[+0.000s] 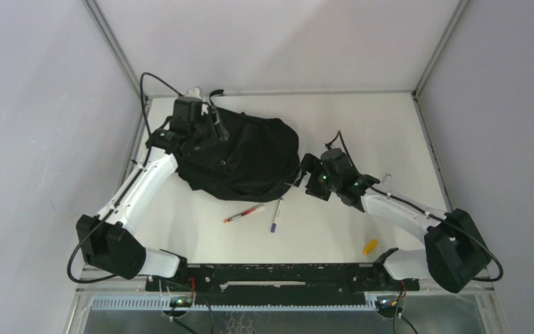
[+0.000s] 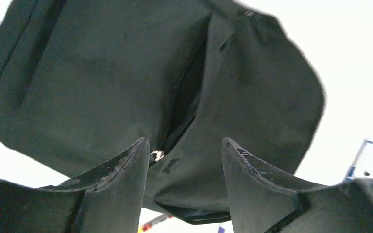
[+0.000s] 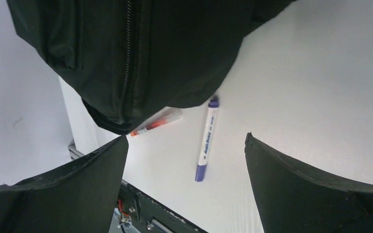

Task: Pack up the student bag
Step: Adjust the student bag at the center of the board.

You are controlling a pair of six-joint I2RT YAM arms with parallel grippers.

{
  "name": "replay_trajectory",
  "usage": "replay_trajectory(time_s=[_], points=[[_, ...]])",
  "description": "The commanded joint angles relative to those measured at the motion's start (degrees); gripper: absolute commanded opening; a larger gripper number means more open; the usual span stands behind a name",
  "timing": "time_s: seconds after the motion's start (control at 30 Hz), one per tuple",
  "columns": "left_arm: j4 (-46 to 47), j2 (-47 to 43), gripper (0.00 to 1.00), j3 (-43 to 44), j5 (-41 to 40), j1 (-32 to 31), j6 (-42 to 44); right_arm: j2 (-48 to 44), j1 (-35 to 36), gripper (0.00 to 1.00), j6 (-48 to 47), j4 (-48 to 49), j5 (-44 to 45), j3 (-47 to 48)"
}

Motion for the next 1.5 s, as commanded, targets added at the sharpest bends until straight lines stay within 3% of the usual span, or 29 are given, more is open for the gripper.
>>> replay_trajectory(time_s=[0.0,0.2,0.3,0.37,0.5,0.6,0.93,0.97,1.03,1.1,1.2,1.33,1.47], points=[[-0.1,-2.2,0.61,-4.0,-3.1,0.4,-1.7,2.3,-0.2,0.98,3.6,11.4,-2.3,3.8],[1.6,-3.6,0.61,-5.7,-4.3,0.6,-1.5,11.0,-0.9,0.98,8.1,15.9,-1.8,8.1],[1.9,-3.0,0.61,-5.7,-3.2,0.6,-1.4,17.6,-1.2,0.9,9.0,16.9,-3.5,12.0],[2.4,-2.5,0.6,-6.0,-2.6,0.6,-0.7,21.3,-1.3,0.78,9.2,16.8,-3.6,14.0],[2.5,-0.1,0.61,-5.6,0.6,0.5,3.2,22.6,-2.9,0.29,8.0,15.0,-2.0,16.7],[0.7,2.1,0.66,-3.7,0.7,-0.4,5.5,21.3,-5.7,0.0,5.1,12.3,-1.0,17.9],[0.7,5.0,0.67,-1.7,2.2,-2.4,5.4,18.1,-15.6,0.0,-10.7,-0.1,-1.5,19.9],[0.6,5.2,0.67,-1.5,2.2,-2.7,5.4,18.0,-16.0,0.06,-11.7,-1.5,-1.2,20.1],[0.5,5.0,0.67,-1.5,1.6,-3.3,5.5,16.3,-16.4,0.5,-13.1,-3.3,-0.6,20.3],[0.6,4.2,0.67,-1.9,0.5,-4.3,6.2,13.7,-16.0,0.78,-13.9,-5.0,0.9,20.3],[0.6,1.6,0.67,-3.8,-3.3,-7.0,9.4,8.8,-14.9,0.93,-14.2,-8.8,4.9,20.3],[0.5,-2.7,0.67,-9.5,-5.9,-12.8,12.4,-0.1,-13.4,0.99,-14.4,-12.8,11.2,18.1],[1.1,-6.5,0.67,-16.8,-14.0,-20.2,13.0,-9.3,-13.6,1.0,-13.6,-13.9,12.6,12.5]])
